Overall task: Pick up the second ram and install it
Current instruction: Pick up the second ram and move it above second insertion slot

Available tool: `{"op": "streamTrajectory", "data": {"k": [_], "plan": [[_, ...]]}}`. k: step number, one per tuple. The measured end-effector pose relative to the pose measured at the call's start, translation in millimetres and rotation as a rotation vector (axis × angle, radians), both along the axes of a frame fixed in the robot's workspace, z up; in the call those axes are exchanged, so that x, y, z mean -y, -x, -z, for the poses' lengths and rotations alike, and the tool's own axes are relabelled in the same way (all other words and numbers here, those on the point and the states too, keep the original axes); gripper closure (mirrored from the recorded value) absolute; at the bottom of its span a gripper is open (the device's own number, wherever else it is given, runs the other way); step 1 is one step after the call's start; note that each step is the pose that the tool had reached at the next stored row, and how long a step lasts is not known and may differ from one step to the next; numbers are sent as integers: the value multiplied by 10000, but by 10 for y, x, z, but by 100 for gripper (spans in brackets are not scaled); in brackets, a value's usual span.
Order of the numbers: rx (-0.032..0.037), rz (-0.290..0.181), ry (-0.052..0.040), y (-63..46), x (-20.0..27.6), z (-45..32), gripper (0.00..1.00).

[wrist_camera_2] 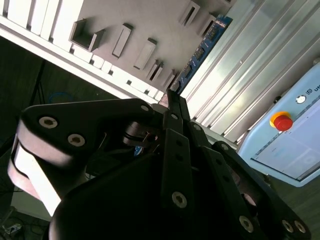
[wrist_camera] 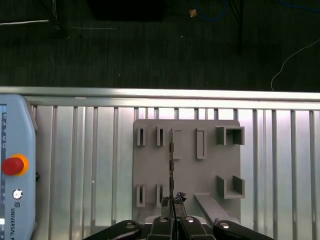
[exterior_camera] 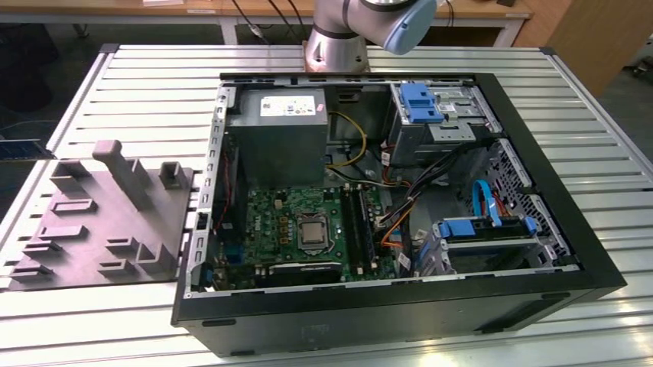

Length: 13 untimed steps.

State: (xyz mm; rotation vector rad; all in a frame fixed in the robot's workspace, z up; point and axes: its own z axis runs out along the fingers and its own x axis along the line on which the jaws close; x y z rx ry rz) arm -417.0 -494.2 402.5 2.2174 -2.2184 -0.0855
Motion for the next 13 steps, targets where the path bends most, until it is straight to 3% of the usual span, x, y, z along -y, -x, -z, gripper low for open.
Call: {"op": "streamTrajectory", "data": {"k": [13], "plan": [[1, 1, -10, -275, 0, 2, 89]]}}
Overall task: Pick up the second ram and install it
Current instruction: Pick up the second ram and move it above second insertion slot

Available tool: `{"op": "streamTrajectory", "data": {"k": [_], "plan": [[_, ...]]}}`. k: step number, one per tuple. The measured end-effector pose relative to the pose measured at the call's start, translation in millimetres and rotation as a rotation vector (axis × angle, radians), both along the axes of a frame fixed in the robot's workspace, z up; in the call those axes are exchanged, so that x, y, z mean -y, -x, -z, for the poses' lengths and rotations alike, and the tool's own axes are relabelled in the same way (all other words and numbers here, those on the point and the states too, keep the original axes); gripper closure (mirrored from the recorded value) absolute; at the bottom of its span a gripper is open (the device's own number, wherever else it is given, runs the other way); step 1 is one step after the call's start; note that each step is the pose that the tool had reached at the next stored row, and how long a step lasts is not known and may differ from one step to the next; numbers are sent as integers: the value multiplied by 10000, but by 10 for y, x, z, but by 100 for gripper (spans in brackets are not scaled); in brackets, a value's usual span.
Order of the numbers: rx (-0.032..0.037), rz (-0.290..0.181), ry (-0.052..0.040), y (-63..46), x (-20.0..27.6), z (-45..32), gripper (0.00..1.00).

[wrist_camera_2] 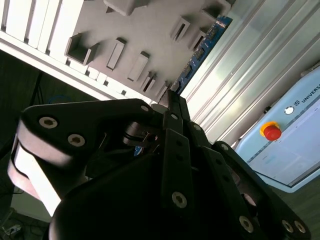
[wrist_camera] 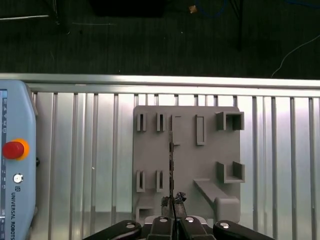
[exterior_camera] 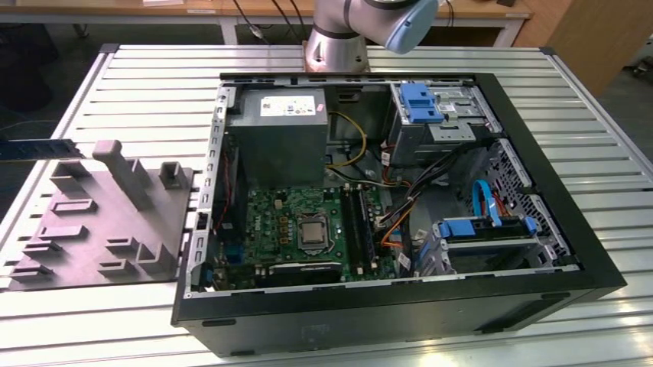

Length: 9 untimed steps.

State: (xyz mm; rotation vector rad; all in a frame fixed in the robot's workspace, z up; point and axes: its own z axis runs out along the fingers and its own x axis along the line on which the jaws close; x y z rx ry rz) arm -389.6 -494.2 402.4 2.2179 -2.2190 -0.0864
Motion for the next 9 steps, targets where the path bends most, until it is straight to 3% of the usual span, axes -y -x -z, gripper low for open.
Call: {"op": "streamTrajectory", "data": {"k": [9], "plan": [[0, 0, -10, -270, 0, 0, 89]]}}
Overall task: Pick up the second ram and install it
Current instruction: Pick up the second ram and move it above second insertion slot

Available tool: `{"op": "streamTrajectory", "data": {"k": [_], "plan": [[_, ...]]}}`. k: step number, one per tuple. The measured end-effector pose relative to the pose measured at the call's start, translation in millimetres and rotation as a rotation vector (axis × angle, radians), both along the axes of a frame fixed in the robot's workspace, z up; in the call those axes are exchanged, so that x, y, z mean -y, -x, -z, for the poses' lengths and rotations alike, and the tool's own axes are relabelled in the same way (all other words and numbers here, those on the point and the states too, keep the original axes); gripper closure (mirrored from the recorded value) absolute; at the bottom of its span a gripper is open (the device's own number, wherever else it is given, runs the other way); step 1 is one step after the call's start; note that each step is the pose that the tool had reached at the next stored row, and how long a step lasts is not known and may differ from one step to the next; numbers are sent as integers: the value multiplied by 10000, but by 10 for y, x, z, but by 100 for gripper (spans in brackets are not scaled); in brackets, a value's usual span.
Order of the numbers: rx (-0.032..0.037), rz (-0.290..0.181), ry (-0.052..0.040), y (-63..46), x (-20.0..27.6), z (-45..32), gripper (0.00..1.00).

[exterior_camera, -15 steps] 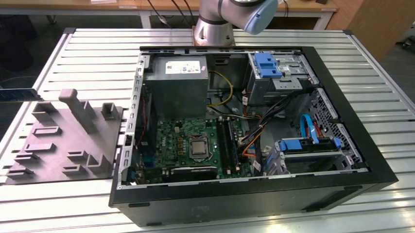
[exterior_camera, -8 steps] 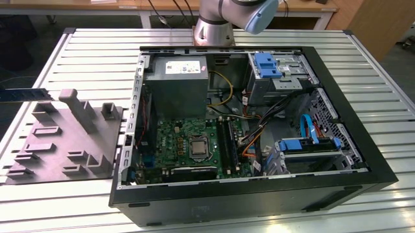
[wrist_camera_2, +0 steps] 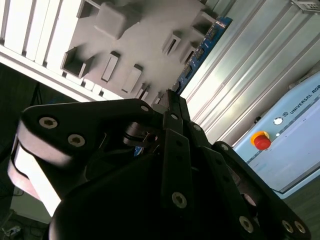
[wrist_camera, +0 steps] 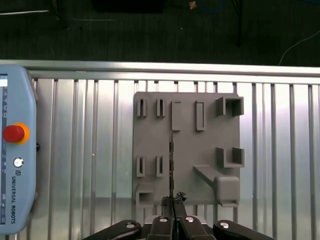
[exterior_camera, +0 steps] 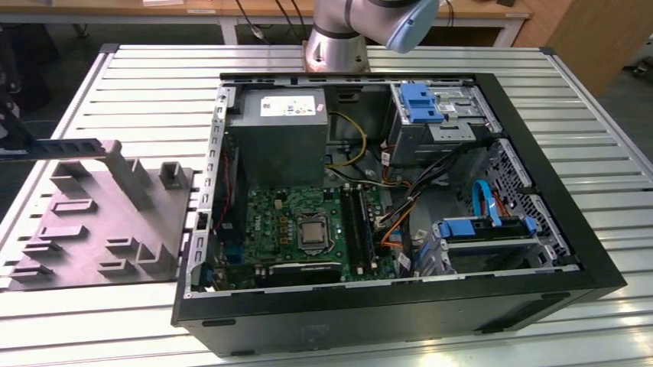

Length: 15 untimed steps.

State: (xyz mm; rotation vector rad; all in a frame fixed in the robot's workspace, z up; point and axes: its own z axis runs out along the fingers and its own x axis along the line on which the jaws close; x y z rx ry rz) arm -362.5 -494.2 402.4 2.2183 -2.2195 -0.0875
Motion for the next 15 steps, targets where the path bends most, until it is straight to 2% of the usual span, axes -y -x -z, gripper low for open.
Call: {"op": "streamTrajectory", "data": {"k": [15], "plan": [[-2, 0, -1, -433, 0, 0, 89]]}}
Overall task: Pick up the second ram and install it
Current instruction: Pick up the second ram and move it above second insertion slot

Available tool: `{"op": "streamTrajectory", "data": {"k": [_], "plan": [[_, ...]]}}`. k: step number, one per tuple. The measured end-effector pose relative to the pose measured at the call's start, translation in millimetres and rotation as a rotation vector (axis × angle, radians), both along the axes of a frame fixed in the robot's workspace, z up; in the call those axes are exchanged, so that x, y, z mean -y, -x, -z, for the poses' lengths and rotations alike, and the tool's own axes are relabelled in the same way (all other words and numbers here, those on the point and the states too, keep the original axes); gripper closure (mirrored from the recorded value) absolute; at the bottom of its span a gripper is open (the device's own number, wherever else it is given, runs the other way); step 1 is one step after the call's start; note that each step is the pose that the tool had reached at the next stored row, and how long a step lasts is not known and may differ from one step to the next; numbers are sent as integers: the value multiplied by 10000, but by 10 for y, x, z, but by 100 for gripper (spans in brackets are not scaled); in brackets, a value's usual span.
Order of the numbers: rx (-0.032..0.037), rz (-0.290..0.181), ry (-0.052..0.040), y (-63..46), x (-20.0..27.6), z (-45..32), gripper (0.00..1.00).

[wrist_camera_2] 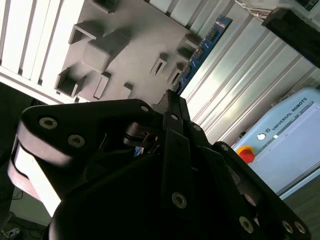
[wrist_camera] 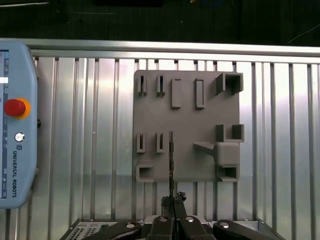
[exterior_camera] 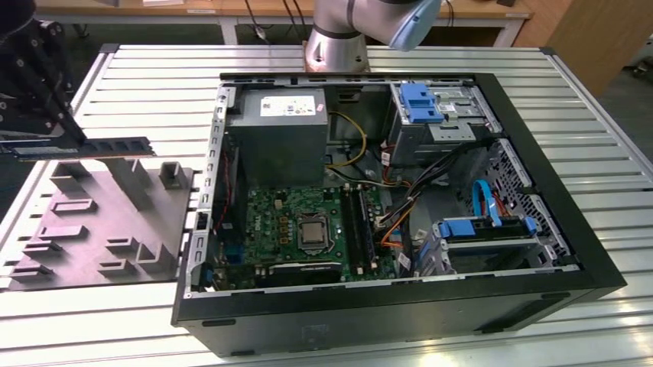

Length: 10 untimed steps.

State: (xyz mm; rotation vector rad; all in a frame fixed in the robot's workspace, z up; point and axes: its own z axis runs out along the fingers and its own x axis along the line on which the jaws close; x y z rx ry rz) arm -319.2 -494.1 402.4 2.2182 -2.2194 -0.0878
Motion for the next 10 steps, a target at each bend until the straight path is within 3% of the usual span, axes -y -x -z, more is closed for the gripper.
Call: {"op": "streamTrajectory", "data": {"k": [10], "plan": [[1, 0, -1, -272, 0, 1, 89]]}}
